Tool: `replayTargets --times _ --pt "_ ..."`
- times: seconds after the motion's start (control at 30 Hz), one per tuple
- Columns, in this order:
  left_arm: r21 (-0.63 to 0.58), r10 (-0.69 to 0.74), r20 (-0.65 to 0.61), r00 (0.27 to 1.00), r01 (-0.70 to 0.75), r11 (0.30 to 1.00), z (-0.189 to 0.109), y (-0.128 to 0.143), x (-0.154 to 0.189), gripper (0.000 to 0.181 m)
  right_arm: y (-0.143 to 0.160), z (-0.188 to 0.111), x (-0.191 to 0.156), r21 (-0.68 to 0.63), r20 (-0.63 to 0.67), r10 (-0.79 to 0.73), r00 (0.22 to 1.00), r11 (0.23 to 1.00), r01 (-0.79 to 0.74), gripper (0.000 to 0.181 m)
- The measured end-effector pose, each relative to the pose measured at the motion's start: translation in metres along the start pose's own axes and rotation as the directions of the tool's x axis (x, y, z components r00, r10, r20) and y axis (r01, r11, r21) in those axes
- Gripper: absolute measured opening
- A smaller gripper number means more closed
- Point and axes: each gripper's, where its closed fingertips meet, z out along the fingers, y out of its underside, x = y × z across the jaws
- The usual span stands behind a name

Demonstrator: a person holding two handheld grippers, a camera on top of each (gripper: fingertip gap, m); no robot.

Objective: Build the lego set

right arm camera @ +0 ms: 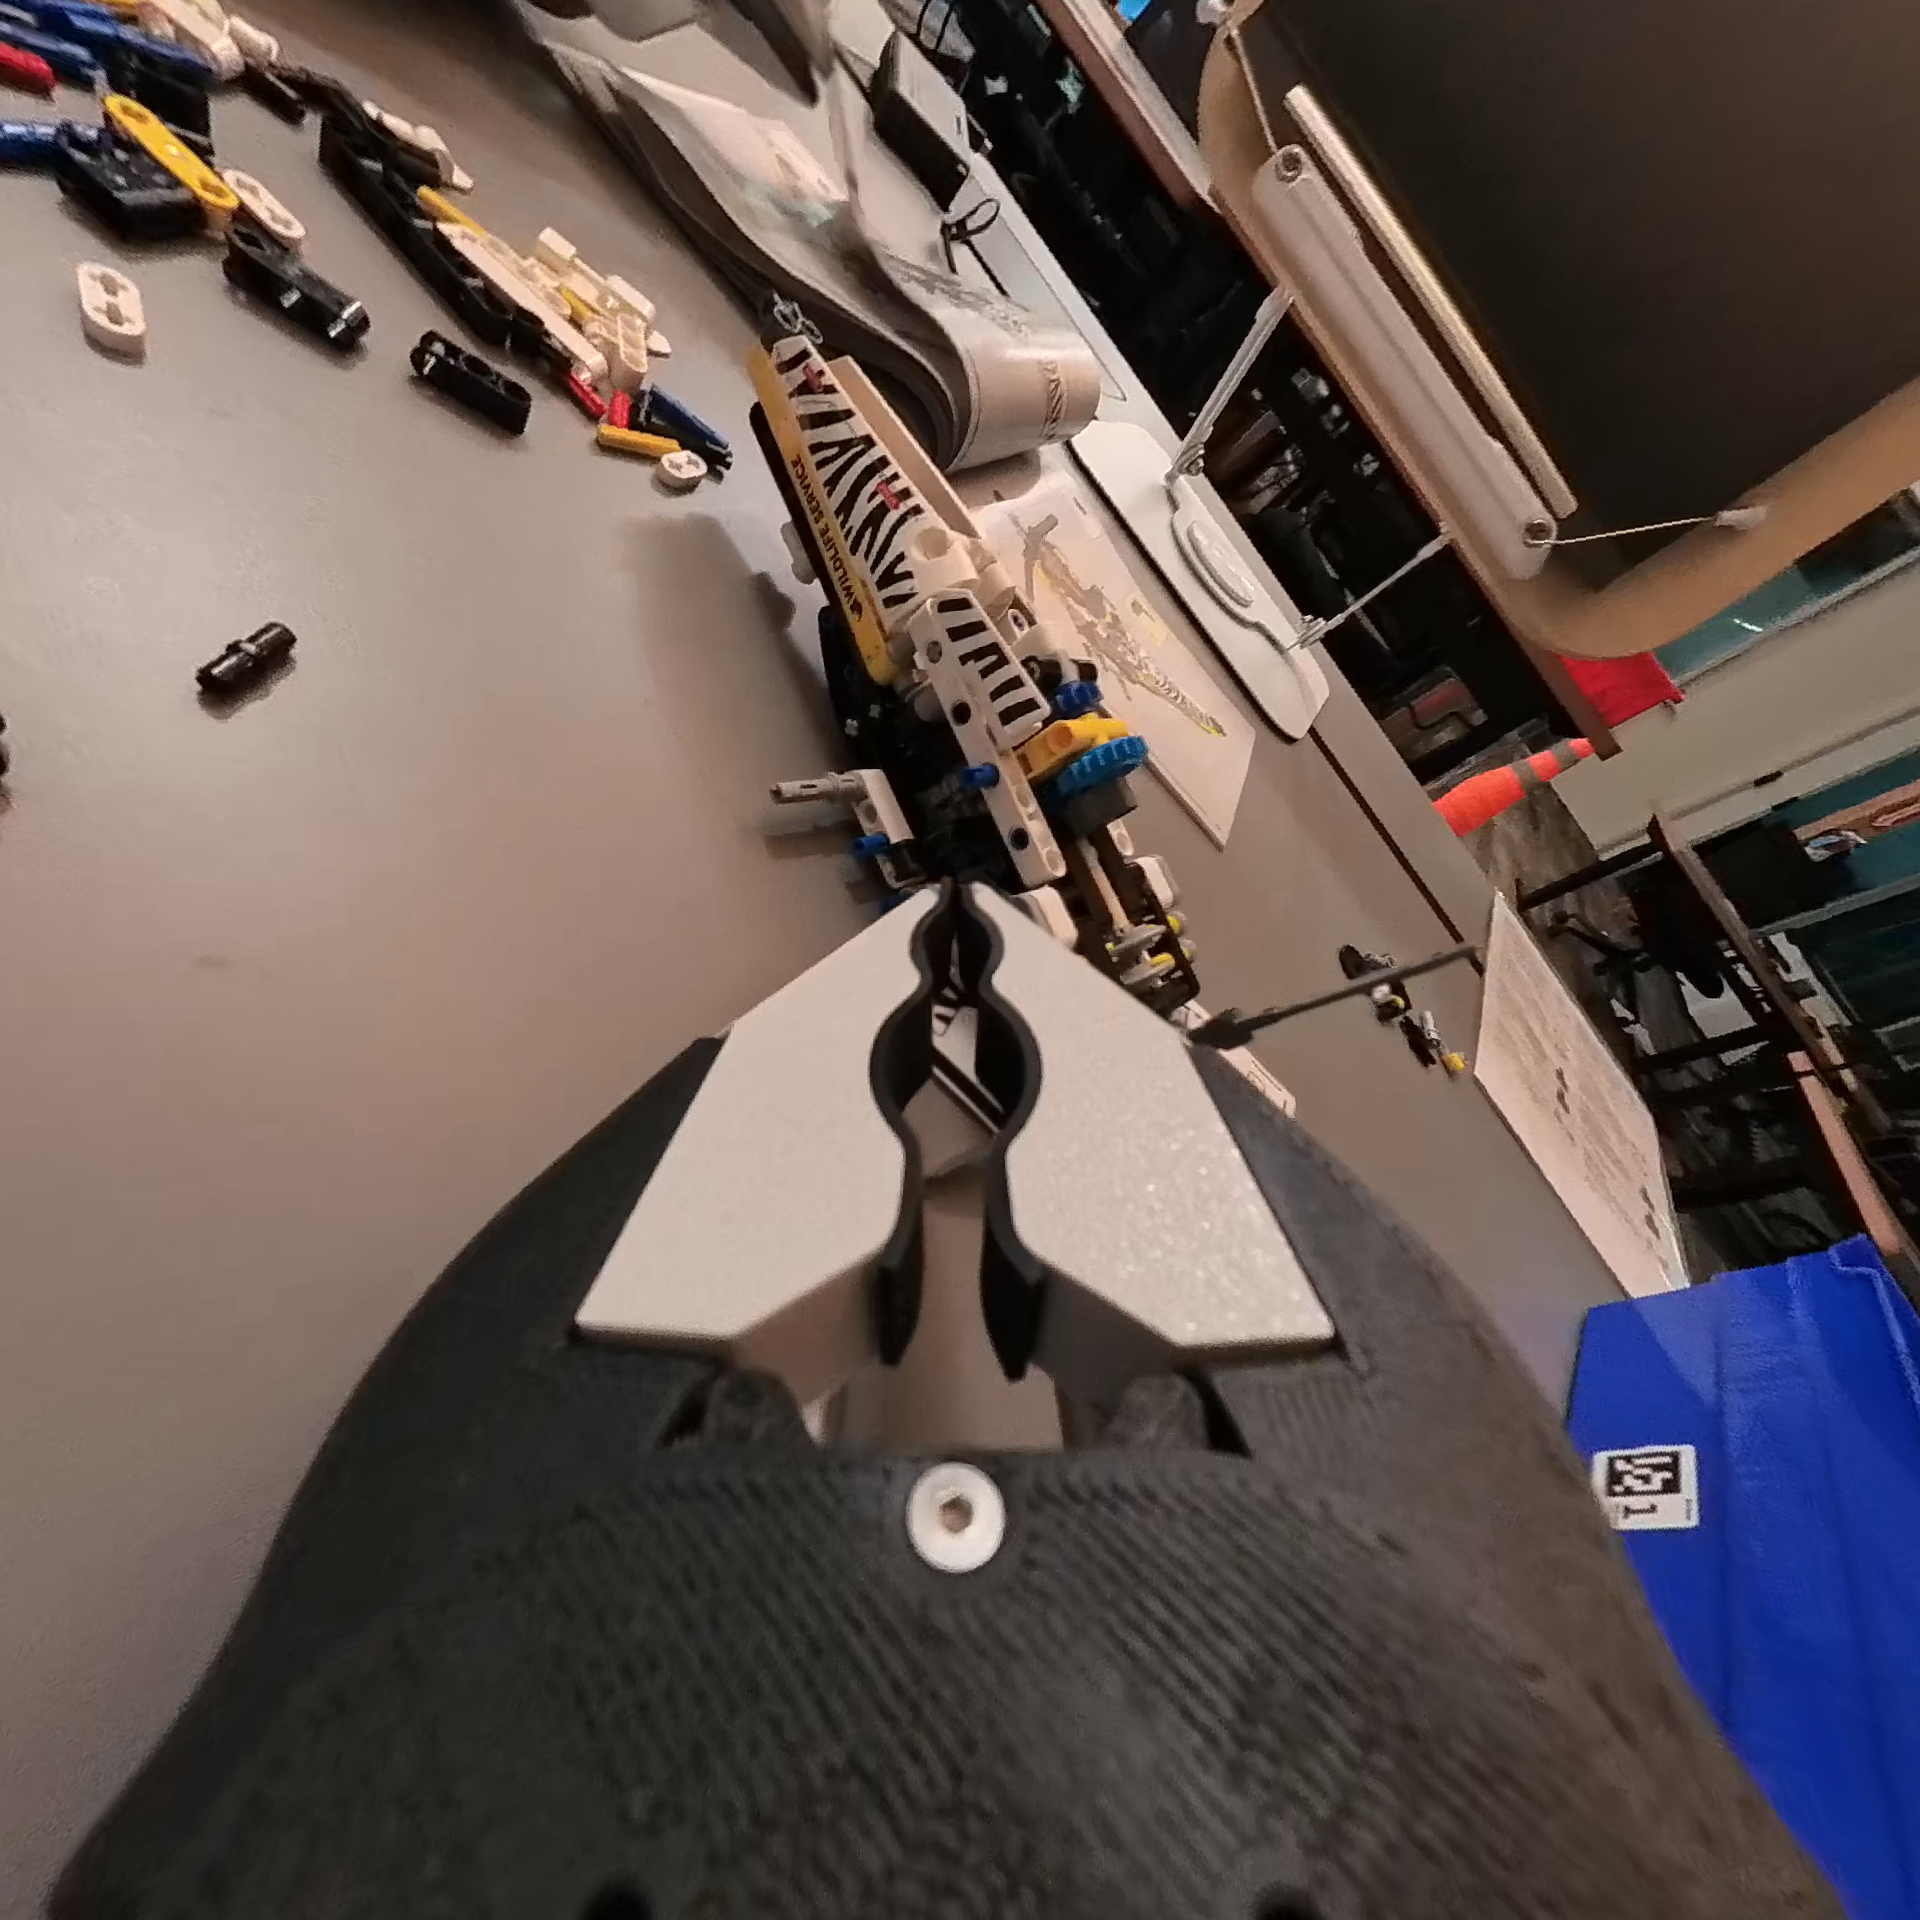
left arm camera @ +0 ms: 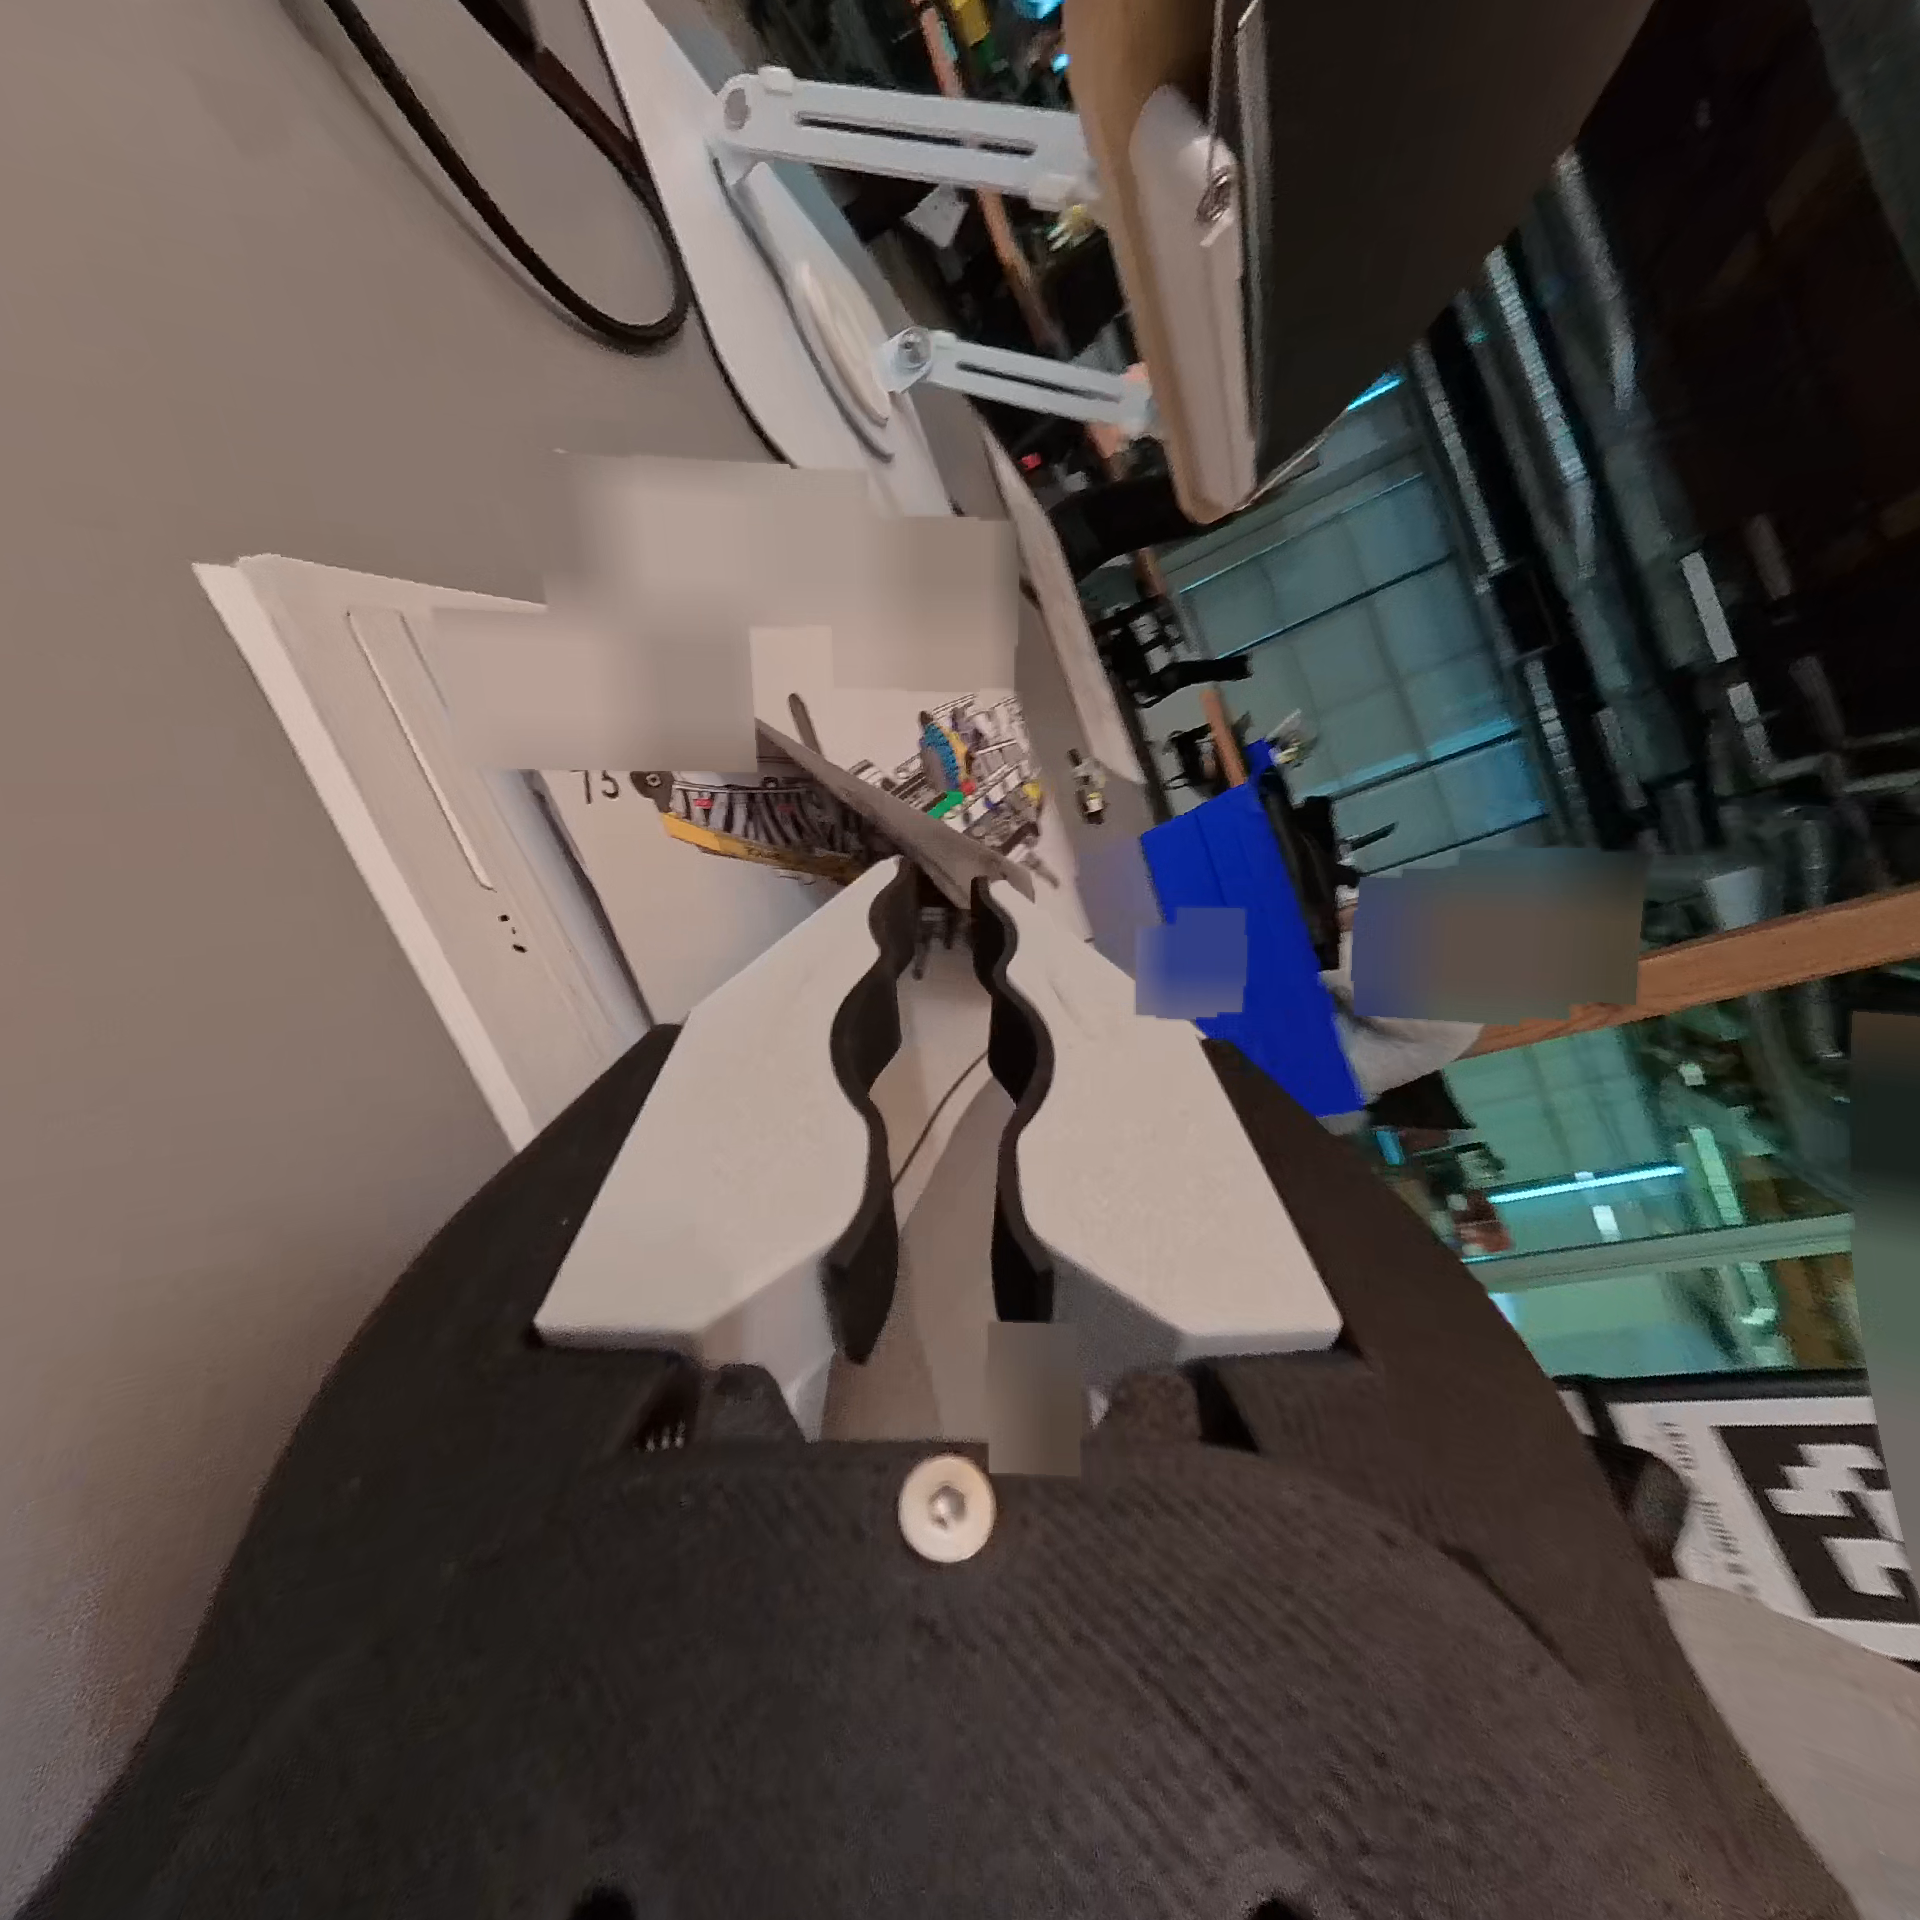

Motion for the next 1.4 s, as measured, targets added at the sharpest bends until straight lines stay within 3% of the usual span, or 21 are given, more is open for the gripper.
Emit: replayTargets --times 0.4,0.77,1.2,1.4 --pt "-0.144 0.216 0.223 0.951 -0.187 0.972 -0.007 0.013 -0.019 0.01 0.005 0.001 0.002 -0.032 -0.037 -0.031 0.999 0.999 0.03 0.0" --pt "-0.182 0.216 0.236 0.947 -0.175 0.968 -0.007 0.018 -0.025 0.009 0.013 0.005 0.004 -0.073 -0.036 -0.014 0.999 0.997 0.011 0.0" --pt "-0.166 0.223 0.246 0.943 -0.185 0.969 -0.01 0.014 -0.025 0.002 0.016 0.009 -0.006 -0.112 -0.023 -0.112 0.993 0.988 0.109 0.0" --pt "-0.152 0.226 0.252 0.941 -0.193 0.969 -0.012 0.01 -0.025 0.001 0.021 0.014 -0.016 -0.163 -0.011 -0.235 0.972 0.959 0.23 0.0"
